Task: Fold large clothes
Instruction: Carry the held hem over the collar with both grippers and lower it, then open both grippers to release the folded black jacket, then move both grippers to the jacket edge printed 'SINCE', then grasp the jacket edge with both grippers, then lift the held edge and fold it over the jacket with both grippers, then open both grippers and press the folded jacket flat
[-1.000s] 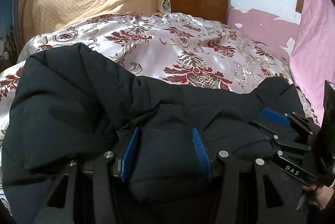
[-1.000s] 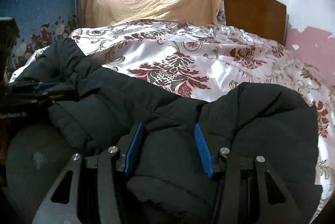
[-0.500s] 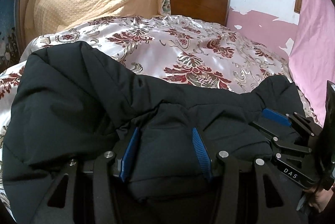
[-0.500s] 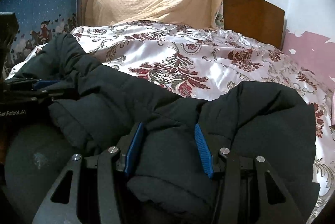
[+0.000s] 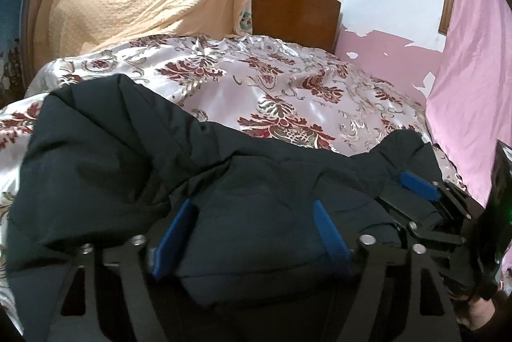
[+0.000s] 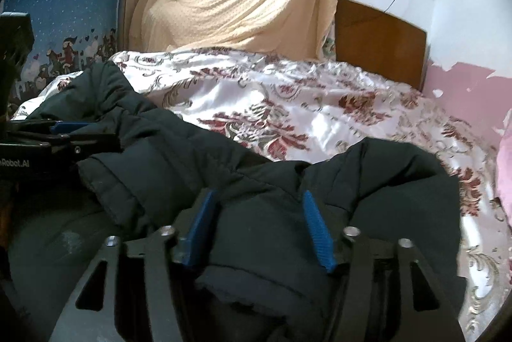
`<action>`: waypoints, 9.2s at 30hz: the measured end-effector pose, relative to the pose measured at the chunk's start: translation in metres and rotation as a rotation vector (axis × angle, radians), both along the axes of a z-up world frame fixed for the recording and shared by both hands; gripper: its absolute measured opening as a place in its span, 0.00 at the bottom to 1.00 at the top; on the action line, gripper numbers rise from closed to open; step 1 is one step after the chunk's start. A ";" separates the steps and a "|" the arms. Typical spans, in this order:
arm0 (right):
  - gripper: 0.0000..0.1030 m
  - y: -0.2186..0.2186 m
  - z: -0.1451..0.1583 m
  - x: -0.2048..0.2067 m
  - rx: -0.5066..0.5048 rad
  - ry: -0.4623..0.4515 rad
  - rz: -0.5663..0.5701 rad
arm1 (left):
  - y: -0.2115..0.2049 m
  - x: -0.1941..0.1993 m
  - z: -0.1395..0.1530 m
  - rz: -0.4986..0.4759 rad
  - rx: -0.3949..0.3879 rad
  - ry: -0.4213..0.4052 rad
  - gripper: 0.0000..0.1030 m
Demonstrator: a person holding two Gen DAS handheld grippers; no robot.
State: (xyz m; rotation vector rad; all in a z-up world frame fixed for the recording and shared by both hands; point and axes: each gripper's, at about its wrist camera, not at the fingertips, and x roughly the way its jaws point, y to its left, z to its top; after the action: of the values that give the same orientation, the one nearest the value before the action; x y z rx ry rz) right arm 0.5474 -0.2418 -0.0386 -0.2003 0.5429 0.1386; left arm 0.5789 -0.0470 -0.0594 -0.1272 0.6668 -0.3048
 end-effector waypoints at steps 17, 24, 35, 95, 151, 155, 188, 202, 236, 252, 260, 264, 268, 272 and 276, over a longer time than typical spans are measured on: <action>0.92 -0.022 -0.006 0.004 0.095 0.094 -0.038 | -0.008 -0.004 -0.008 0.022 0.062 -0.007 0.90; 0.94 -0.038 -0.001 -0.028 0.201 0.198 -0.071 | 0.002 -0.035 0.004 0.082 0.112 0.084 1.00; 0.98 -0.046 0.037 -0.180 0.209 0.249 -0.088 | 0.009 -0.164 0.044 0.095 0.153 0.159 1.00; 0.98 -0.026 0.041 -0.500 -0.063 0.335 -0.021 | 0.051 -0.490 0.008 -0.056 0.652 0.229 1.00; 0.10 -0.007 0.039 -0.467 -0.305 0.253 0.003 | 0.034 -0.461 0.030 -0.099 0.648 0.071 0.07; 0.07 -0.017 0.055 -0.473 -0.217 0.192 -0.013 | 0.037 -0.467 0.044 -0.067 0.608 0.019 0.07; 0.05 -0.050 0.159 -0.587 -0.021 -0.029 -0.079 | 0.051 -0.562 0.141 -0.038 0.356 -0.083 0.06; 0.05 -0.052 0.225 -0.426 0.014 -0.122 -0.143 | 0.037 -0.413 0.203 0.044 0.320 -0.187 0.06; 0.05 -0.064 0.105 -0.106 -0.077 0.058 -0.225 | 0.004 -0.123 0.113 0.141 0.343 -0.042 0.06; 0.09 -0.072 0.092 -0.106 -0.037 0.085 -0.214 | 0.008 -0.107 0.092 0.162 0.308 0.050 0.10; 0.59 -0.077 0.107 -0.126 0.033 0.027 -0.185 | 0.019 -0.127 0.099 0.158 0.237 0.000 0.73; 0.74 -0.076 0.112 -0.145 0.087 0.016 -0.144 | 0.019 -0.152 0.105 0.139 0.200 -0.043 0.88; 0.82 -0.067 0.106 -0.177 0.143 0.023 -0.090 | 0.014 -0.185 0.098 0.107 0.158 -0.062 0.93; 0.88 -0.055 0.088 -0.207 0.172 0.013 -0.031 | 0.007 -0.212 0.077 0.054 0.098 -0.052 0.95; 0.88 -0.036 0.064 -0.214 0.137 0.021 0.033 | -0.010 -0.224 0.064 0.032 0.167 -0.122 0.95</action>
State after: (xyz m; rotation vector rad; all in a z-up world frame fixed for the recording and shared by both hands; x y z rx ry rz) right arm 0.3332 -0.2778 0.0254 -0.0742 0.5488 0.2098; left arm 0.3549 -0.0569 0.0048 0.0397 0.5655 -0.2236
